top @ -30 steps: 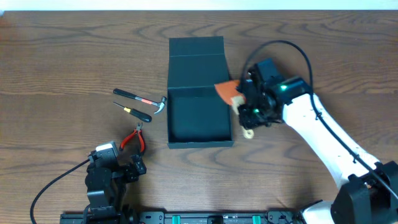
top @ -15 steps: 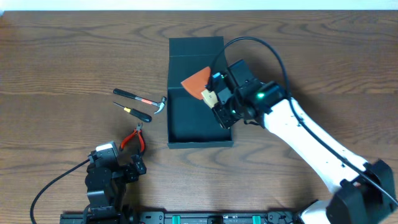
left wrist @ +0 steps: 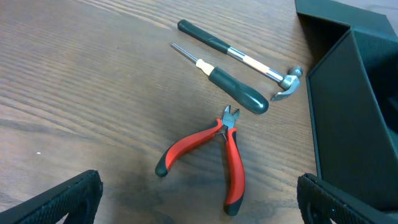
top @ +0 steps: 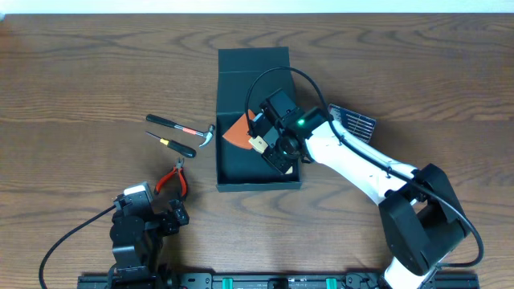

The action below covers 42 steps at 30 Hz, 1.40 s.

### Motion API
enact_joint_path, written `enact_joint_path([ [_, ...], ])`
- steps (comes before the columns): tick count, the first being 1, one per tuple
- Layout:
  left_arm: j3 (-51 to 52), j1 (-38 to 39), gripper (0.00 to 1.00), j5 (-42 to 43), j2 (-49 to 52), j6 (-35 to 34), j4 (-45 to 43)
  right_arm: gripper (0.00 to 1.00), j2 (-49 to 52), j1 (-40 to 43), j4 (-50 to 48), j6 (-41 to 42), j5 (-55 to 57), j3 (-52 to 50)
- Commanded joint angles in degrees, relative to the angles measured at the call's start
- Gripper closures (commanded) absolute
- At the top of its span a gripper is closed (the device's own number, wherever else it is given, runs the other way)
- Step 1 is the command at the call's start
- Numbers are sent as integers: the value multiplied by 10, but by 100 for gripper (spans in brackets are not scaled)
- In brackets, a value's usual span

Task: Pack container
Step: 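Carry the scraper with the right gripper into the black box and release, then move the right gripper to the screwdriver set case and grasp it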

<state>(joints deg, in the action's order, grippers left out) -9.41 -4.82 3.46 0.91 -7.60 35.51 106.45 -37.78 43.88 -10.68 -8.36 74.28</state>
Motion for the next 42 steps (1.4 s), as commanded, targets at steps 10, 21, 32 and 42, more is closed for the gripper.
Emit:
enact_joint_path([
  [10,5,1,1,-1,-3,5,-2,78,30,-10,10,-43,25,10],
  [21,5,1,1,-1,-3,5,-2,48,32,-13,5,-36,25,11],
  [32,5,1,1,-1,-3,5,-2,37,-26,-13,19,23,23,106],
  [42,5,1,2,-1,-3,5,-2,1,-174,23,58,16,334,143],
])
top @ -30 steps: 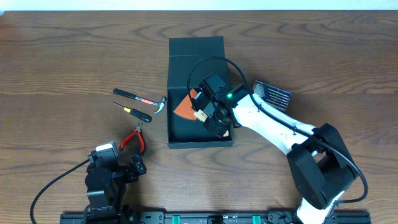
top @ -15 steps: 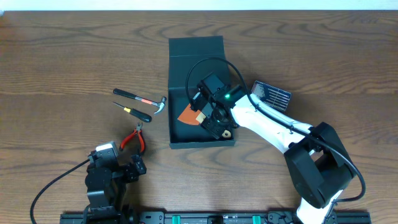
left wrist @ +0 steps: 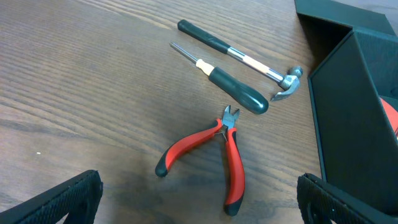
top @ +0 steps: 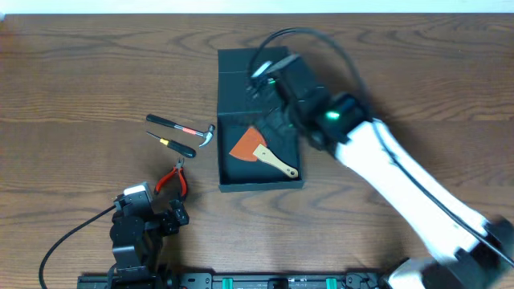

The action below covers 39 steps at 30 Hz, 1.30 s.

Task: Pack container
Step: 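Move the right gripper to the screwdriver set case and grasp it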

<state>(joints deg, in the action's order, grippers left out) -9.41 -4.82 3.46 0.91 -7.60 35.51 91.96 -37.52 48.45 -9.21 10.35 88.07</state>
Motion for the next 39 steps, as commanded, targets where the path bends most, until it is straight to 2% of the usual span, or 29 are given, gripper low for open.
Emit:
enact_joint_path([
  [1,5,1,1,-1,-3,5,-2,1,-38,29,16,-29,149,5],
  [5,5,1,1,-1,-3,5,-2,1,-46,89,20,-180,81,5],
  [11,5,1,1,-1,-3,5,-2,1,3,210,20,-239,-26,5],
  [17,5,1,1,-1,-3,5,-2,1,80,263,32,-264,-64,7],
  [28,5,1,1,-1,-3,5,-2,1,221,267,102,-266,-108,21],
  [39,5,1,2,-1,-3,5,-2,1,272,277,103,-304,-121,21],
])
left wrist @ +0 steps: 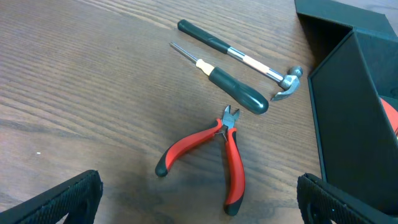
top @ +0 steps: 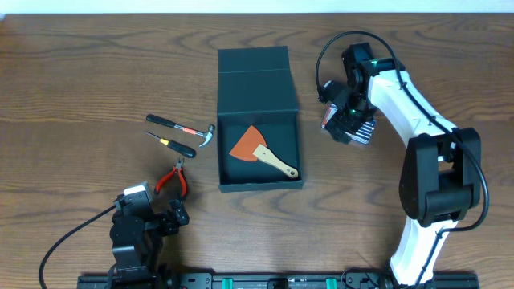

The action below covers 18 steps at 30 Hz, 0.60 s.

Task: Pack container
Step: 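Move the right gripper to the screwdriver set case and grasp it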

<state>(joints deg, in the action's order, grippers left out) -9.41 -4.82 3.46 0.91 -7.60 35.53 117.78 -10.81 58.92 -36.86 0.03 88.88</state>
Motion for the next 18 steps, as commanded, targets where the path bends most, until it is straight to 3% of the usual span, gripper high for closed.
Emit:
enact_joint_path([
  [1,5,1,1,-1,-3,5,-2,1,20,13,-4,-29,-21,13],
  [18,5,1,1,-1,-3,5,-2,1,59,37,-63,-40,13,13],
])
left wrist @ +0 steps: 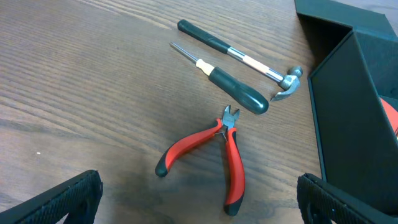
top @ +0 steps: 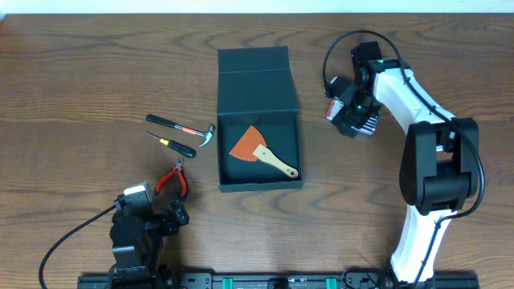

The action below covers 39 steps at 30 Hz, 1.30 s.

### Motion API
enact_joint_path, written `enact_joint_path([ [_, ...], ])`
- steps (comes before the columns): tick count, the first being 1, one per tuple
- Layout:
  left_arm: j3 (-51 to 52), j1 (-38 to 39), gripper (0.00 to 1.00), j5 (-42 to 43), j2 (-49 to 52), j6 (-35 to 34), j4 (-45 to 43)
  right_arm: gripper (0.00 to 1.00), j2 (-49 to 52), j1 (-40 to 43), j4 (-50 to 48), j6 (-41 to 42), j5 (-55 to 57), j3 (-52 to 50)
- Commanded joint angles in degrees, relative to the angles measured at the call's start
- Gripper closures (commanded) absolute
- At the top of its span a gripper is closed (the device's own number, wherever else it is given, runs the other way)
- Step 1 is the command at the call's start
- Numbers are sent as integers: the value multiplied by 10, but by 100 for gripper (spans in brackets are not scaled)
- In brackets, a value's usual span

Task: Pack container
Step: 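Move the right gripper to the screwdriver set case and grasp it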

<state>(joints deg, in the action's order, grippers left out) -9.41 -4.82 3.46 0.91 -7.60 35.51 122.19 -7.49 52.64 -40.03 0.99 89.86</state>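
Note:
The dark open box (top: 259,164) stands mid-table with its lid (top: 254,71) folded back. An orange scraper (top: 259,151) with a wooden handle lies inside. Left of the box lie a hammer (left wrist: 249,61), a green-handled screwdriver (left wrist: 230,88) and red pliers (left wrist: 214,152). My left gripper (left wrist: 202,198) rests open near the front edge, just short of the pliers. My right gripper (top: 349,111) is down over a dark ribbed object (top: 368,124) to the right of the box. How its fingers stand is hidden.
The box's near wall (left wrist: 348,118) rises at the right of the left wrist view. The right arm (top: 418,96) reaches in from the front right. Bare wooden table (top: 96,72) lies around the tools and behind the box.
My right gripper has shifted slightly toward the far side, still over the dark ribbed object. The left arm and the tools have not moved.
My right gripper was inside the box with the orange scraper in it. Then the scraper lay loose in the box and the arm was over the lid. After that the gripper was at the ribbed object right of the box, where it stays. The left arm never moved.

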Motion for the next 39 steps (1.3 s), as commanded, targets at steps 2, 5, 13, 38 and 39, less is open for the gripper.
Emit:
enact_joint_path([
  [2,5,1,1,-1,-3,5,-2,4,15,4,-5,-10,11,3],
  [5,5,1,2,-1,-3,5,-2,6,15,1,-14,-10,45,3],
  [13,5,1,1,-1,-3,5,-2,1,15,-3,-50,-28,100,3],
  [38,5,1,2,-1,-3,5,-2,1,17,66,-57,-3,-88,3],
  [39,5,1,1,-1,-3,5,-2,1,17,66,-57,-2,-90,3],
])
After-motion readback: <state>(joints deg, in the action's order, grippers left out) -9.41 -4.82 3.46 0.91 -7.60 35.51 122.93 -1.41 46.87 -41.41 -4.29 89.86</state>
